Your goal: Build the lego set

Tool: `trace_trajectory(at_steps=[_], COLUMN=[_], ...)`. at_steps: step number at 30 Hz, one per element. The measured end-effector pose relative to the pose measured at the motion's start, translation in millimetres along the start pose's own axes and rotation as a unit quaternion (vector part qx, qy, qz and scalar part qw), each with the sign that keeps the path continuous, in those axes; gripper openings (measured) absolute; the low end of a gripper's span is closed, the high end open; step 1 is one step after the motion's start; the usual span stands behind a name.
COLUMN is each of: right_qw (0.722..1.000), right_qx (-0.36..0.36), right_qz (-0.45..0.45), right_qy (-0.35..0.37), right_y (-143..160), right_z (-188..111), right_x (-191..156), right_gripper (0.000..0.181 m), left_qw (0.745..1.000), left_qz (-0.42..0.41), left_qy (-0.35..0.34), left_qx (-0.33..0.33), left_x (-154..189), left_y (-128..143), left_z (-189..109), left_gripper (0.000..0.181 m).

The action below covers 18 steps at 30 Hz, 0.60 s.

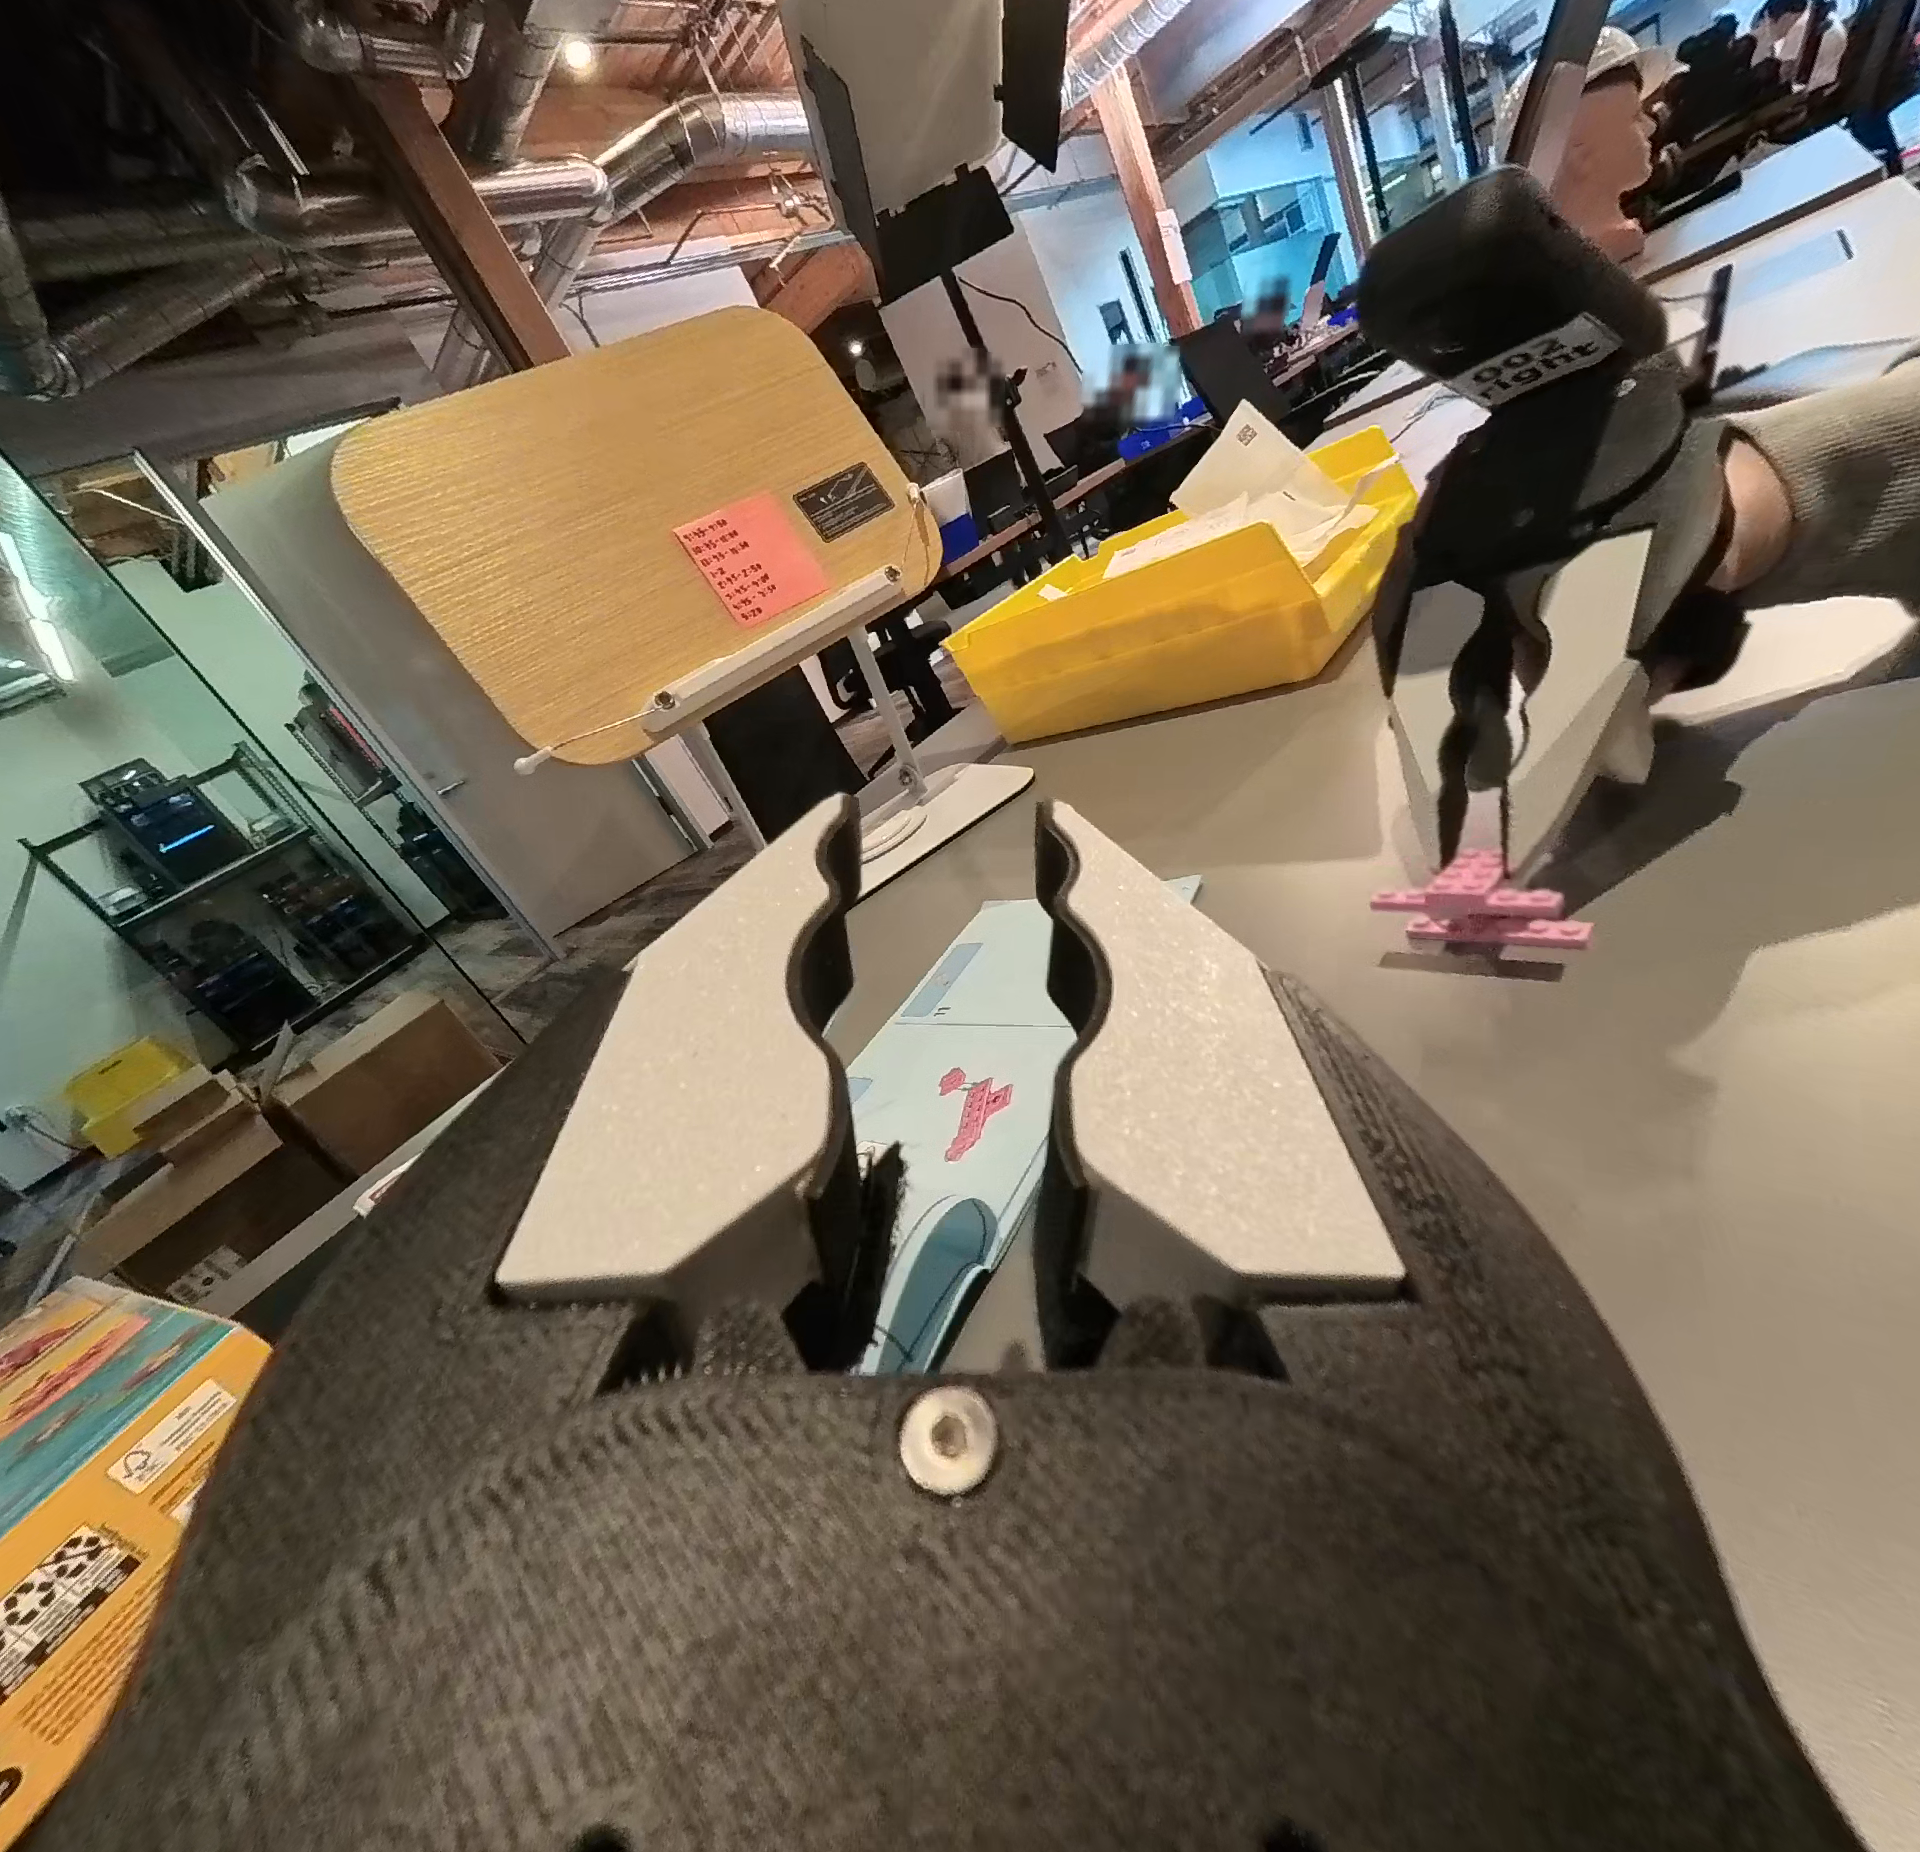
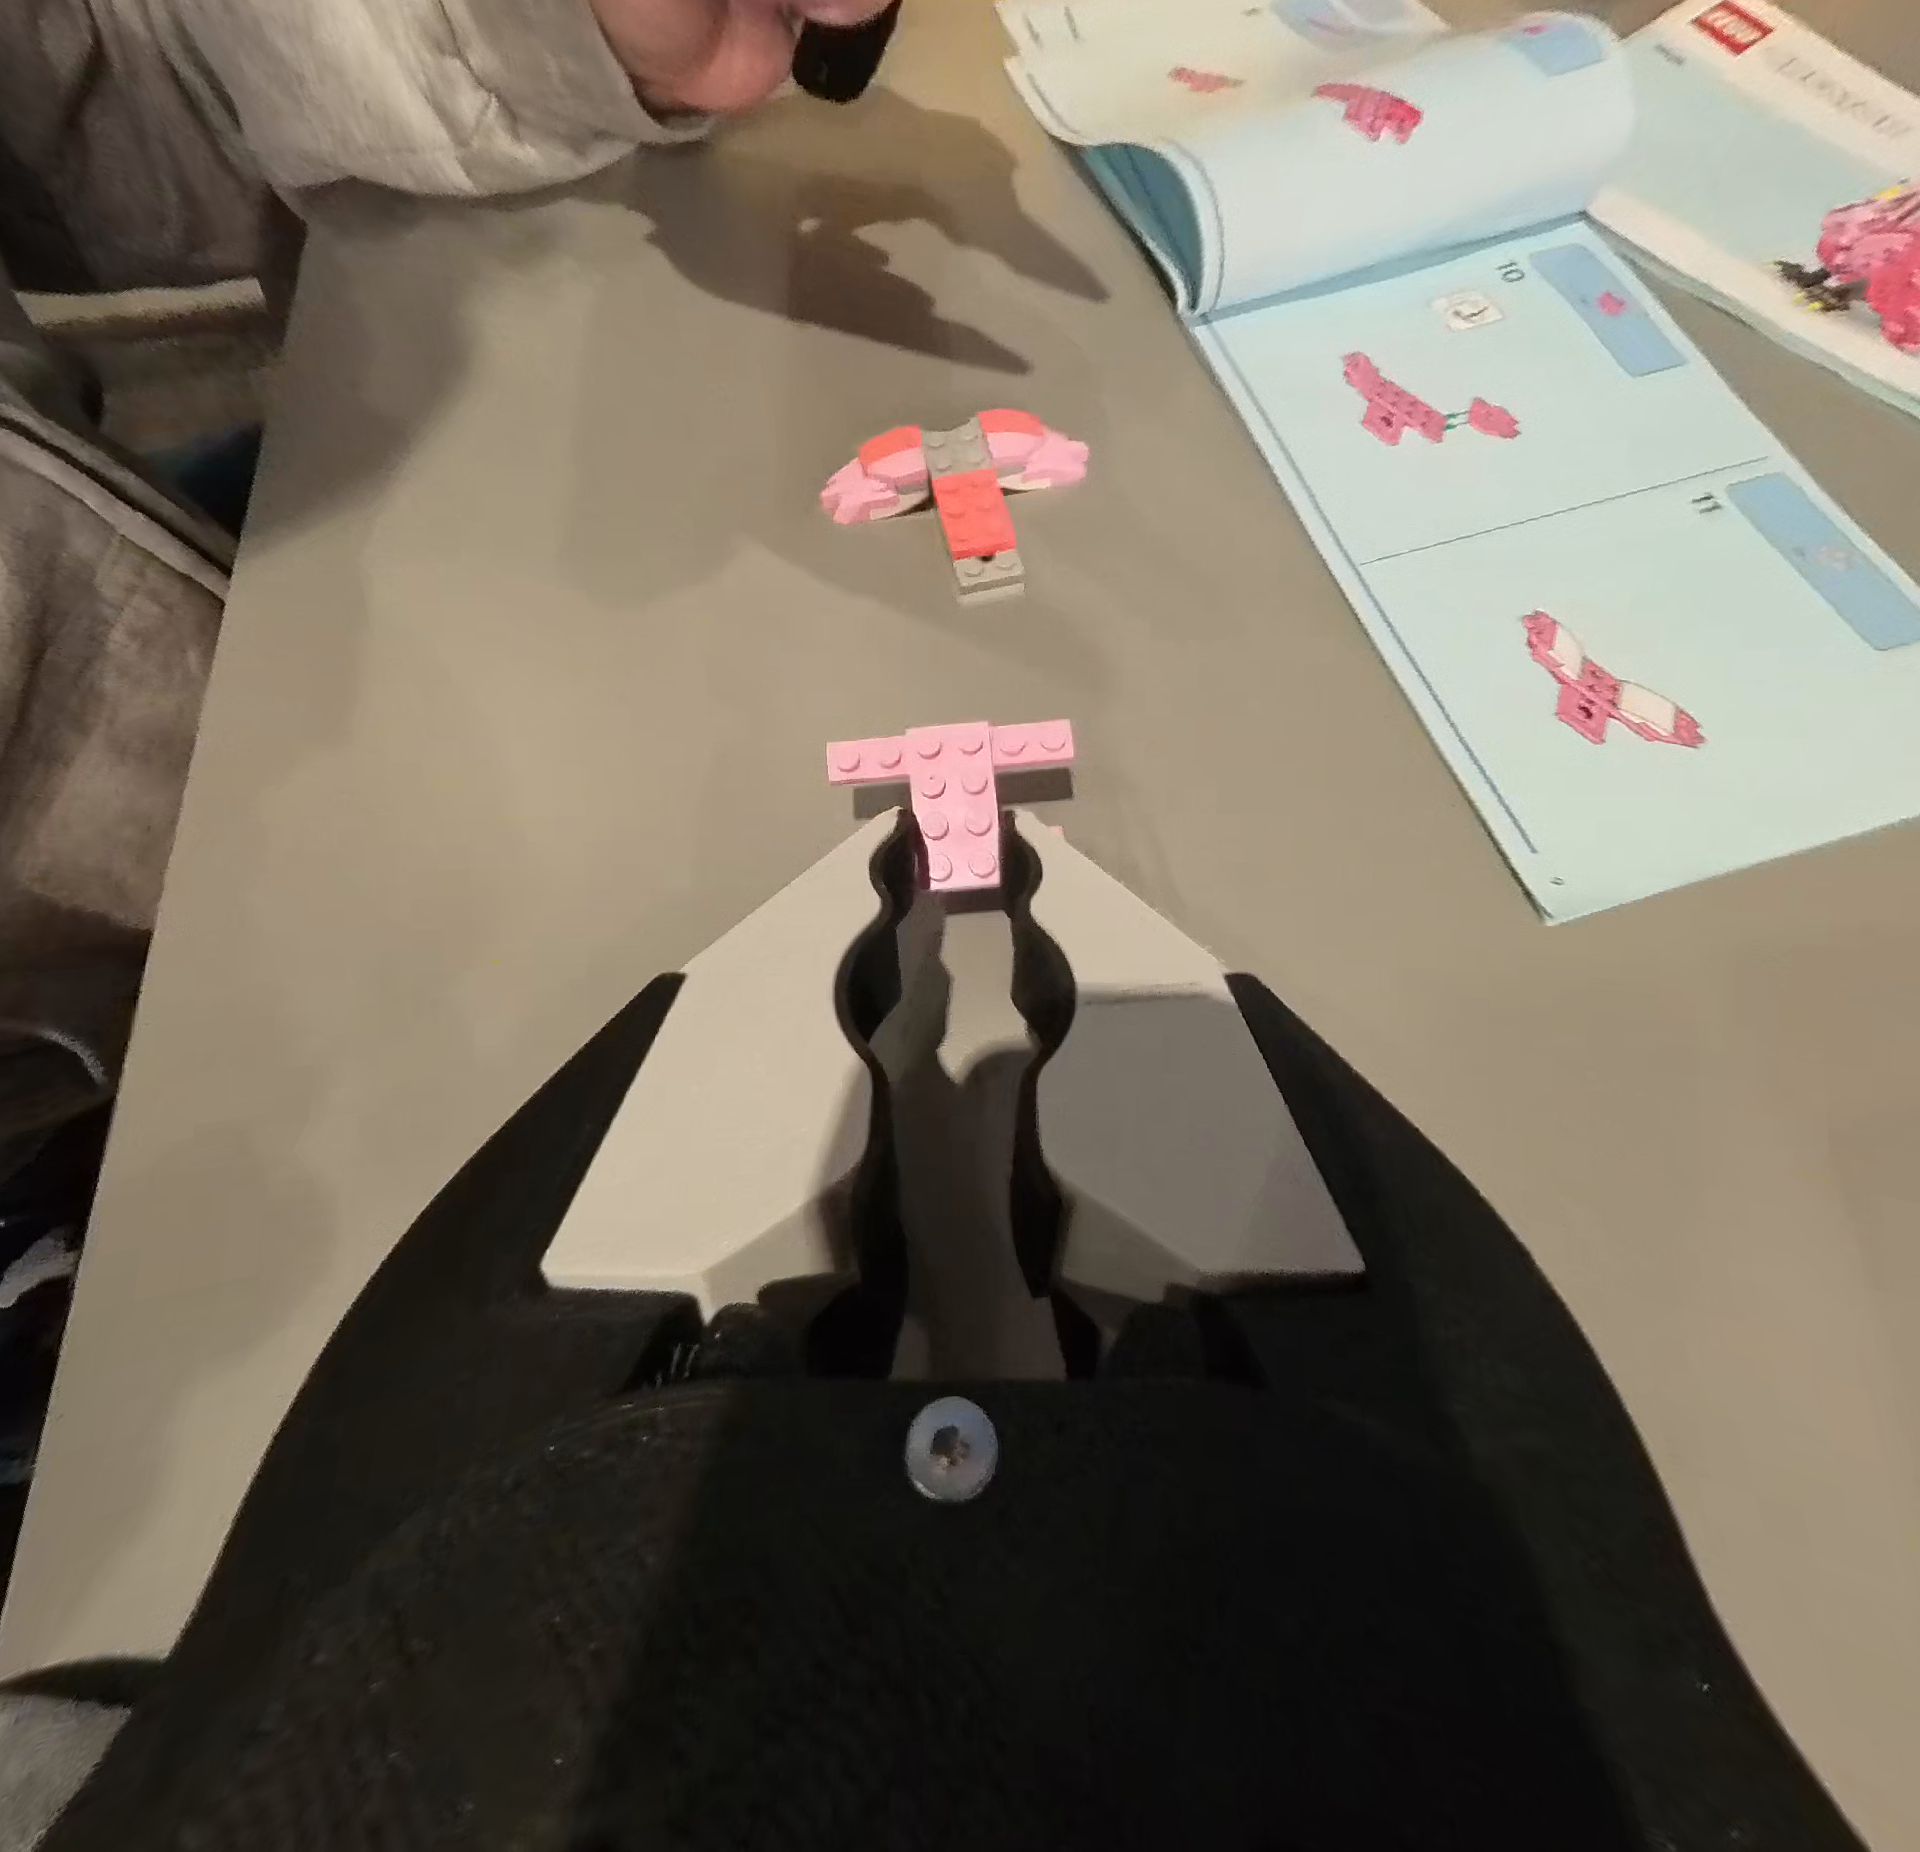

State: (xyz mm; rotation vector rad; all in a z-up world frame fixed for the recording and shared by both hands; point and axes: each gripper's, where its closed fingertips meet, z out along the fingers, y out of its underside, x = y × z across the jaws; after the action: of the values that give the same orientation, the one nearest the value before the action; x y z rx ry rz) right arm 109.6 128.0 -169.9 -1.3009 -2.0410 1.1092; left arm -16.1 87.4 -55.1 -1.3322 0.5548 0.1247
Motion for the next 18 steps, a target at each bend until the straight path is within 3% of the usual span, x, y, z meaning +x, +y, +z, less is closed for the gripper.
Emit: trace_trajectory(at_steps=[18], right_qw=[0.998], right_qx=[-0.053], right_qz=[-0.012], right_qy=[0.014], right_y=[15.3], right_z=[4.2], right_x=[-0.2], right_gripper=[0.014], left_qw=[1.0], left_qz=[0.001], left_qy=[0.011], left_qx=[-0.007], left_x=[4.4], left_y=[3.5], left_z=[1.0], left_gripper=[0.032])
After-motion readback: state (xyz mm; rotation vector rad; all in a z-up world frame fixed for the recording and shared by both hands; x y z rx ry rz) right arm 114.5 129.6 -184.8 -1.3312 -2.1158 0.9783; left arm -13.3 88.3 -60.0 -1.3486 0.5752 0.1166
